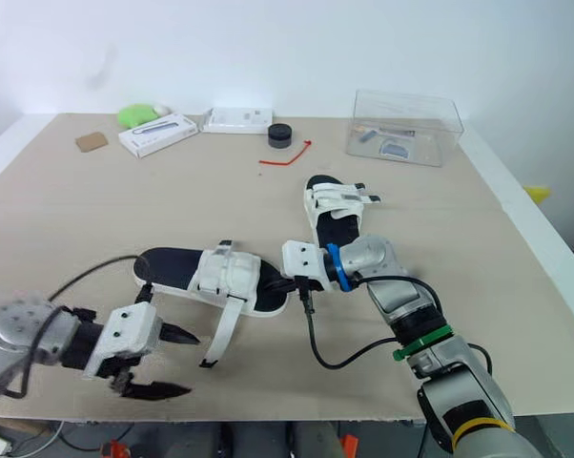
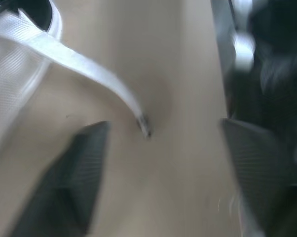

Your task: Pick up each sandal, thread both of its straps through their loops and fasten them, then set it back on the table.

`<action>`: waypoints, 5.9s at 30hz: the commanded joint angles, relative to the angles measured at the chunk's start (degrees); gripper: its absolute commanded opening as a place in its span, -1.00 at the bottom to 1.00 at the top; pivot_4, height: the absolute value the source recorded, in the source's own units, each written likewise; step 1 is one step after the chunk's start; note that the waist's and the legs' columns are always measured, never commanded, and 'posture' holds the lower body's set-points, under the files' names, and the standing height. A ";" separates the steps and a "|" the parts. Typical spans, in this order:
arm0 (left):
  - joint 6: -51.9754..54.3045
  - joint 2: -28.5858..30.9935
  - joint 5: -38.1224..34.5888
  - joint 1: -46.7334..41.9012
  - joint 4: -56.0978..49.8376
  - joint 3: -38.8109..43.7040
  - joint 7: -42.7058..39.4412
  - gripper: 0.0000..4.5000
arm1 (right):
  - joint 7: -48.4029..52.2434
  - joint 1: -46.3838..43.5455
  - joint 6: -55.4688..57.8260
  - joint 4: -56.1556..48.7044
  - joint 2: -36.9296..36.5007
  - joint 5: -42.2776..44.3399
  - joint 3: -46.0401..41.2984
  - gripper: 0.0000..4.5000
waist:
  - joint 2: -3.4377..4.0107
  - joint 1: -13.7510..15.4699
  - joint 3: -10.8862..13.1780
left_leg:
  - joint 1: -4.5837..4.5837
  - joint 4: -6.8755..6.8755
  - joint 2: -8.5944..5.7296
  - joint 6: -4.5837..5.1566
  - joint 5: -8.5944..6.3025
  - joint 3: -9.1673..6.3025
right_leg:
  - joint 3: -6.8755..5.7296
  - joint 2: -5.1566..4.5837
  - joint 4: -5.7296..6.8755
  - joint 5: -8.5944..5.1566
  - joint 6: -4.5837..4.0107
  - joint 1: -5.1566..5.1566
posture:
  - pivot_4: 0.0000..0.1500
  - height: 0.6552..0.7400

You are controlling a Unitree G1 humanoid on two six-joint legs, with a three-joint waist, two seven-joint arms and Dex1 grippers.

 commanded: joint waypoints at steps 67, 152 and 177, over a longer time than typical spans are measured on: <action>19.79 -26.93 -23.81 -27.83 33.22 -10.44 9.98 -0.98 | -1.28 0.73 0.93 3.92 -2.78 -4.99 1.95 -1.00 | -0.08 -0.06 -0.11 | -0.10 0.42 -0.06 0.33 0.06 0.63 | 0.43 0.25 -0.03 0.66 0.75 -0.02 | 1.00 1.00; -3.88 -39.14 4.36 -40.74 61.90 -6.65 -2.18 0.27 | -2.53 3.65 3.30 -0.14 -3.29 -4.92 1.59 -1.00 | -0.10 -0.06 -0.13 | -0.38 0.78 -0.34 0.43 0.07 0.56 | 0.42 -0.10 -0.05 0.81 1.06 -0.03 | 1.00 1.00; 5.06 -41.05 5.63 -46.30 63.63 -9.82 -4.99 -0.96 | -3.26 3.45 3.24 0.32 -3.16 -4.97 1.46 -1.00 | -0.15 -0.11 -0.11 | -0.43 0.78 -0.34 0.45 0.04 0.55 | 0.41 -0.05 -0.07 0.82 1.12 -0.07 | 1.00 1.00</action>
